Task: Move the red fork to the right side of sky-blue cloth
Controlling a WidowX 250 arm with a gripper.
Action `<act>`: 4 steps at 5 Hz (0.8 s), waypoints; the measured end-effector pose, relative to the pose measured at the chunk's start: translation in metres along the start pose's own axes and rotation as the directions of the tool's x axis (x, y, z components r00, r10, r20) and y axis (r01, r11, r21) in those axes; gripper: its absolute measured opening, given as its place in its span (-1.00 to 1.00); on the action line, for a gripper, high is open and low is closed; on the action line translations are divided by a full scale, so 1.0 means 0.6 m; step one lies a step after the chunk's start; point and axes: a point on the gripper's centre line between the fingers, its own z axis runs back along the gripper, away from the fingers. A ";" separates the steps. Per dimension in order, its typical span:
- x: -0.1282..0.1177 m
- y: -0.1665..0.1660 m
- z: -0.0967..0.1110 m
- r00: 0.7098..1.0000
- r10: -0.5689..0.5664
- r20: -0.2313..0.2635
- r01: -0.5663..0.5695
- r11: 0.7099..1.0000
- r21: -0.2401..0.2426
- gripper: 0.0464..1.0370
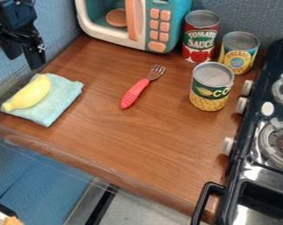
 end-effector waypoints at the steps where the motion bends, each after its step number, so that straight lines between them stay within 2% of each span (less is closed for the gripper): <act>1: -0.002 -0.010 -0.024 0.999 0.001 -0.038 -0.002 0.999 -0.037 0.93; 2: 0.068 -0.073 -0.017 0.993 -0.111 -0.045 0.108 0.992 -0.059 0.93; 3: 0.115 -0.122 -0.020 0.988 -0.155 -0.021 0.154 0.986 -0.056 0.93; 4: 0.149 -0.164 -0.031 0.992 -0.124 -0.005 0.124 0.991 -0.054 0.93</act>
